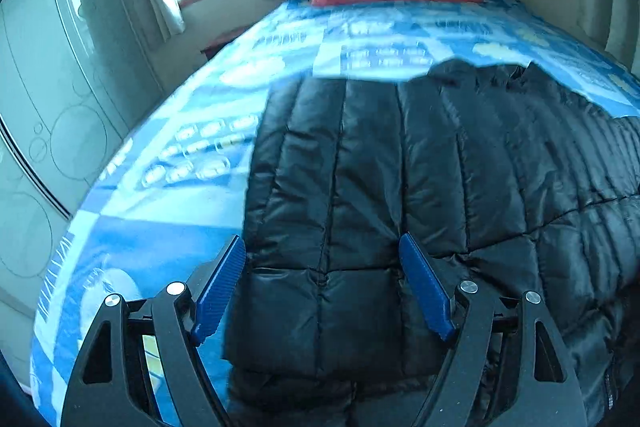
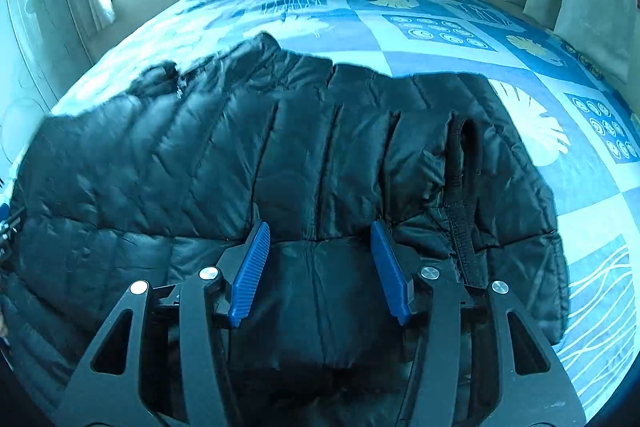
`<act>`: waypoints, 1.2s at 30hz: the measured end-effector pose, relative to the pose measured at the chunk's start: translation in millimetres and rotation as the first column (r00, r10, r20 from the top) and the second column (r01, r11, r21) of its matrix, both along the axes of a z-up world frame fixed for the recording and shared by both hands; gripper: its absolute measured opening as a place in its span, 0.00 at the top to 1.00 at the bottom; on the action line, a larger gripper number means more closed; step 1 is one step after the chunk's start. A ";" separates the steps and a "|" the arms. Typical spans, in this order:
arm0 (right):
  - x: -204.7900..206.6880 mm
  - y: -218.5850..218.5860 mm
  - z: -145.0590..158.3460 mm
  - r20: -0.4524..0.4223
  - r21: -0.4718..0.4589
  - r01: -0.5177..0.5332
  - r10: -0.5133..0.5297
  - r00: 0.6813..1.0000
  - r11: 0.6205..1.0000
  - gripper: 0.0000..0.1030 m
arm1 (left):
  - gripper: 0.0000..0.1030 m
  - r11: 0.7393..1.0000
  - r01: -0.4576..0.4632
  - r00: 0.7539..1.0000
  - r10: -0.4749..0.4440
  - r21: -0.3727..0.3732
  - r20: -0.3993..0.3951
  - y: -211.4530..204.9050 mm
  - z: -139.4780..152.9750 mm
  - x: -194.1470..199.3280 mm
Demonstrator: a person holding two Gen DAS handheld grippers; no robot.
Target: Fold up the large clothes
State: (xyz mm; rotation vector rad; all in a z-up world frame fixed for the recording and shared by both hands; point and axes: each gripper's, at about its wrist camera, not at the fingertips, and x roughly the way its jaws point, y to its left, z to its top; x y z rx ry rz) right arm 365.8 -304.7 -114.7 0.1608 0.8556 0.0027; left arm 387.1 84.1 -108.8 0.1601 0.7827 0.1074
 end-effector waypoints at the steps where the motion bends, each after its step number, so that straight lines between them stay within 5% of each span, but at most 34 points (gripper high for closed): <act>1: -1.3 -1.0 4.1 0.020 0.009 0.007 -0.008 1.000 1.000 0.49 | 0.24 1.000 0.011 1.000 -0.011 -0.005 0.029 -0.9 7.3 -3.5; 4: 16.4 -4.9 14.1 0.049 0.009 0.034 -0.035 0.998 0.999 0.49 | 0.24 1.000 0.027 0.992 -0.028 0.011 0.124 -5.1 28.5 2.9; 6: 36.5 -6.4 6.4 0.030 0.018 0.040 -0.040 0.999 0.999 0.49 | 0.24 0.999 0.032 0.993 -0.031 -0.011 0.112 -3.9 30.0 22.5; 8: 52.2 -7.3 -11.7 -0.030 0.003 0.045 -0.044 0.999 0.999 0.48 | 0.24 0.999 0.000 0.999 0.002 -0.042 0.047 3.4 17.9 52.5; 10: 58.3 -3.0 -20.6 -0.049 -0.029 0.021 -0.023 0.999 0.999 0.45 | 0.24 0.999 -0.026 0.990 0.022 -0.027 -0.139 6.7 -15.8 82.2; 11: 58.6 -1.0 -18.7 -0.054 -0.046 0.016 -0.018 0.998 0.999 0.45 | 0.24 0.999 -0.030 0.989 0.024 -0.037 -0.146 7.6 -19.1 85.5; 17: 62.2 -0.8 4.0 0.034 -0.087 0.037 -0.035 0.999 0.996 0.45 | 0.25 1.000 -0.012 1.000 0.012 -0.025 0.008 -1.7 20.7 85.5; 20: 76.2 -8.4 -21.5 -0.030 -0.080 0.044 -0.046 0.998 0.996 0.43 | 0.25 0.997 -0.076 0.996 0.076 -0.010 -0.046 10.8 4.5 103.9; 22: 76.3 -7.3 -29.4 -0.010 -0.094 0.034 -0.035 0.999 0.995 0.42 | 0.22 0.993 -0.081 0.981 0.063 -0.089 -0.186 26.5 -29.1 120.6; 25: 76.5 -5.5 -27.8 -0.009 -0.106 0.032 -0.033 0.999 0.994 0.42 | 0.18 0.976 -0.109 0.979 0.073 -0.189 -0.190 42.8 -36.8 123.3; 29: 54.9 -8.9 -13.9 0.019 -0.087 0.033 -0.032 0.999 0.996 0.42 | 0.20 0.982 -0.097 0.988 0.075 -0.162 -0.138 37.9 -23.0 103.8; 36: -47.0 -24.9 12.9 0.051 -0.082 0.023 -0.018 0.999 0.996 0.35 | 0.20 0.976 -0.060 0.997 0.050 -0.211 -0.051 60.3 7.4 -6.2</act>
